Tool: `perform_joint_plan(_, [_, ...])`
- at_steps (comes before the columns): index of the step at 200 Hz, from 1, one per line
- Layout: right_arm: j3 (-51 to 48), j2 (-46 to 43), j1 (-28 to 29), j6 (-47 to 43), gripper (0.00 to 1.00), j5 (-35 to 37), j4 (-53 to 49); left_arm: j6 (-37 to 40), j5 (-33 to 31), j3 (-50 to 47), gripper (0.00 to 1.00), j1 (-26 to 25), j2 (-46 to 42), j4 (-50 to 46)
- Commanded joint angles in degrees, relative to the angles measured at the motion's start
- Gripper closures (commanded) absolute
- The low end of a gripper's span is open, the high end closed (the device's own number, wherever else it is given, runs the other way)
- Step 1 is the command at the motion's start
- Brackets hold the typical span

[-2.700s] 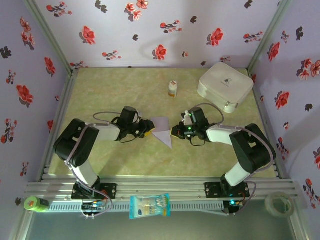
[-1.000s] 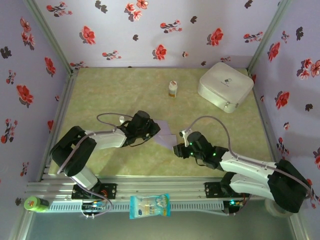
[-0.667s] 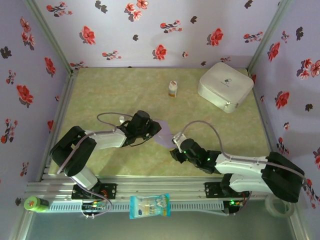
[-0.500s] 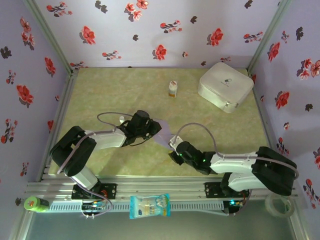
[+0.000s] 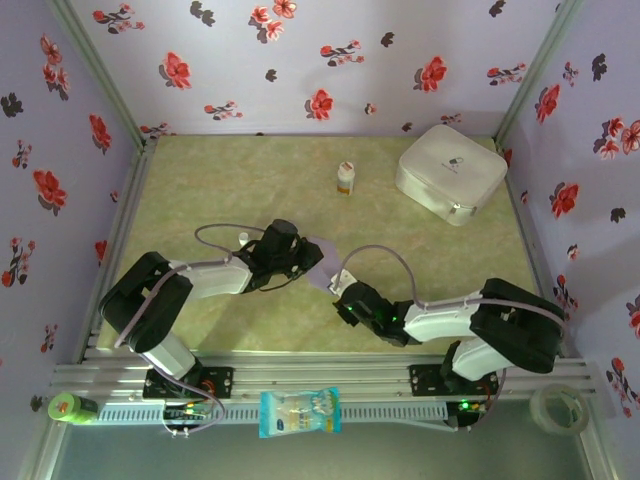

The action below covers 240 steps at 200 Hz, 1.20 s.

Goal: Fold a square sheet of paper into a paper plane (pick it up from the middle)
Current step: Fourth fold the wing at the center of the table.

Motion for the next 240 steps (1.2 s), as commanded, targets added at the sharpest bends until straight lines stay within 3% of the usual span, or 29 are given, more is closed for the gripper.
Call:
perform_joint_plan(1, [1.23, 0.74, 0.39, 0.53, 0.66, 1.36, 2.14, 0.69, 0.44, 0.65, 0.86, 0.52, -0.15, 1.09])
perform_joint_plan(49, [0.90, -0.43, 0.44, 2.11, 0.68, 0.65, 1.12, 0.68, 0.36, 0.45, 0.88, 0.70, 0.02, 0.91])
perform_joint_plan(85, [0.63, -0.80, 0.39, 3.10, 0.75, 0.85, 0.77, 0.78, 0.35, 0.61, 0.91, 0.87, 0.11, 0.73])
perform_joint_plan(128, [1.09, -1.39, 0.39, 4.07, 0.75, 0.52, 0.11, 0.60, 0.18, 0.26, 0.93, 0.88, 0.03, 0.55])
perform_joint_plan(240, [1.42, -0.11, 0.36, 5.34, 0.90, 0.31, 0.75, 0.69, -0.05, 0.32, 0.90, 0.81, -0.06, 0.09])
